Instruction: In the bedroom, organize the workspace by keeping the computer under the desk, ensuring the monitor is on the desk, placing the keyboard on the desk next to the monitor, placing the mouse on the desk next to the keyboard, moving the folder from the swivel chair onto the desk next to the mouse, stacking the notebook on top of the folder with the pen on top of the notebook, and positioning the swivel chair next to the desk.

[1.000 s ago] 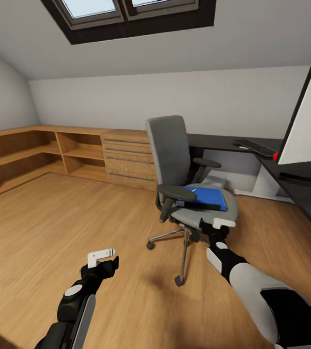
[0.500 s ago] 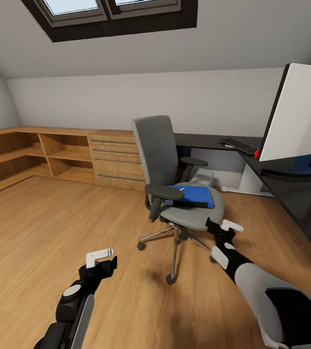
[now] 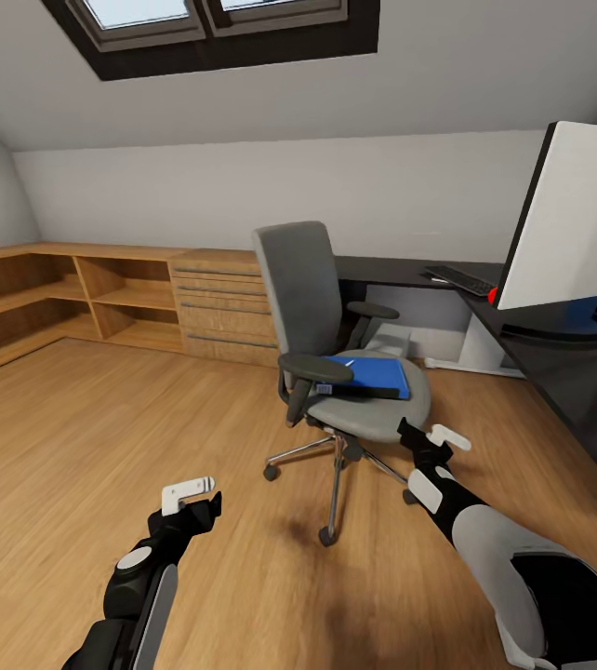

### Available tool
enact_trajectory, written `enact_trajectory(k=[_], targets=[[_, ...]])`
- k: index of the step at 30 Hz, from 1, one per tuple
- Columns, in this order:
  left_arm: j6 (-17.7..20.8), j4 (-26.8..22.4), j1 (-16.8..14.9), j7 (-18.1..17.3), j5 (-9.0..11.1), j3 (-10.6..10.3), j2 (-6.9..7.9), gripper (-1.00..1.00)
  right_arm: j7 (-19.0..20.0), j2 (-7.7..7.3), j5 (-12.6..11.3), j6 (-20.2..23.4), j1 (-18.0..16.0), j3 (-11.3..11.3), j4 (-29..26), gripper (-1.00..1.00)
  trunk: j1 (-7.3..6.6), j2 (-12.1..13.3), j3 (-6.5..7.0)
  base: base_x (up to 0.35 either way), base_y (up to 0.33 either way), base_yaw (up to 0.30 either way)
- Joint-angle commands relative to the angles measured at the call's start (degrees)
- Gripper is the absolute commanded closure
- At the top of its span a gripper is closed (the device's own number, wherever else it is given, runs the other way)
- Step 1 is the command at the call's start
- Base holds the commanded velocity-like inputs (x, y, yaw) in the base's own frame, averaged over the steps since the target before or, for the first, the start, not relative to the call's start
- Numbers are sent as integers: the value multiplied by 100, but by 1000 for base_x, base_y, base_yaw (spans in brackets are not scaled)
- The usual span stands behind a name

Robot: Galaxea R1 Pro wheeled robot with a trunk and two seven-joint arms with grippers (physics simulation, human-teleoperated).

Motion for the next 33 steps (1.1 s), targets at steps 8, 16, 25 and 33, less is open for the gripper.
enact_trajectory(k=[8,16,25,33], targets=[[26,-7,-3,31,44,8,-3,-100,-24,0,-6,2,-5,10,-20,-100,-1,-2,-6,0,0,0],[26,-7,-3,31,34,4,-3,-100,-48,-56,2,-6,-4,-159,-21,-100,-1,-2,-6,0,0,0],[26,-7,-3,31,27,8,-3,-100,-57,-60,19,-57,-7,-209,-93,-100,-1,-2,-6,0,0,0],[26,-2,-3,43,27,15,-3,-100,-142,-100,6,-9,-7,-474,-138,-100,-1,-2,-6,0,0,0]])
